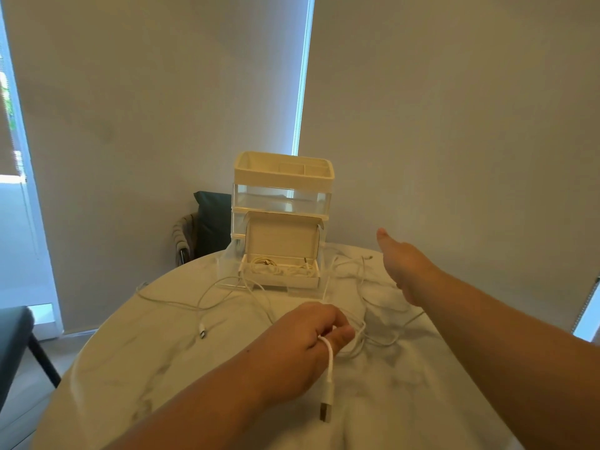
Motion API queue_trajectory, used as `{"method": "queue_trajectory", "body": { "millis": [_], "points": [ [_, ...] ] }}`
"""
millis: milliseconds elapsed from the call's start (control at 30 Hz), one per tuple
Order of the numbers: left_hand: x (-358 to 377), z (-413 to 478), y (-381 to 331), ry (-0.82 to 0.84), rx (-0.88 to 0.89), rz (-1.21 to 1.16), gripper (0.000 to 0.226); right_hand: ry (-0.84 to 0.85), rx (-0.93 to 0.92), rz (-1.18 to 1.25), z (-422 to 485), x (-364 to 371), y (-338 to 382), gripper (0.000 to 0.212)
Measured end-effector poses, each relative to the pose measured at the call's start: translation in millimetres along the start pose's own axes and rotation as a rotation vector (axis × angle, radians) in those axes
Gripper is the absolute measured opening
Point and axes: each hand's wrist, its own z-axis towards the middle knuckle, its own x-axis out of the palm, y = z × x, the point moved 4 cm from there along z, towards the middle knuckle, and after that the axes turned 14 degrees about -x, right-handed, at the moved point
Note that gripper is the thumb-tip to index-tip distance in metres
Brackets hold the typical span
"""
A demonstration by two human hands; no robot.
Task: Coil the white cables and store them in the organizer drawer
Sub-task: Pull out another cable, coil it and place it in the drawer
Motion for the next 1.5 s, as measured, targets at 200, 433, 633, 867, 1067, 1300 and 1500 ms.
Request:
{"method": "queue_trajectory", "body": {
  "millis": [200,433,633,867,1067,1300,1500],
  "points": [
    [-10.7,-9.6,-15.8,-0.201,0.123,-0.217,0.031,0.139,-0.624,0.204,-130.8,-9.4,27.3,0.045],
    [-4.4,-13.8,-70.7,0.01,0.194,0.27,0.026,0.019,-1.026,0.022,-182.4,-25.4,46.4,0.024],
    [-8.4,-13.8,-65.2,0.063,-0.041,-0.29,0.043,-0.273,-0.701,0.425,-156.9,-36.3,25.7,0.022],
    [-7.8,5.7,-12.9,0.395,-0.417,-1.132,0.039,-0.014,-0.792,0.141,-138.5,-19.2,0.9,0.032],
    [7.7,-5.9,-27.1,0.634,-0.356,-0.911,0.019,0.057,-0.706,0.298,-134.1,-5.8,-10.2,0.022],
    [-1.6,2.3,-24.2,0.422,-0.314,-0.976,0.019,0.551,-0.418,0.75,-119.3,-7.9,-33.4,0.013],
    [7.1,-3.4,-23.5,0.783,-0.239,-0.989,0.02,0.292,-0.491,0.732,-111.1,-11.2,-28.5,0.015]
  ]
}}
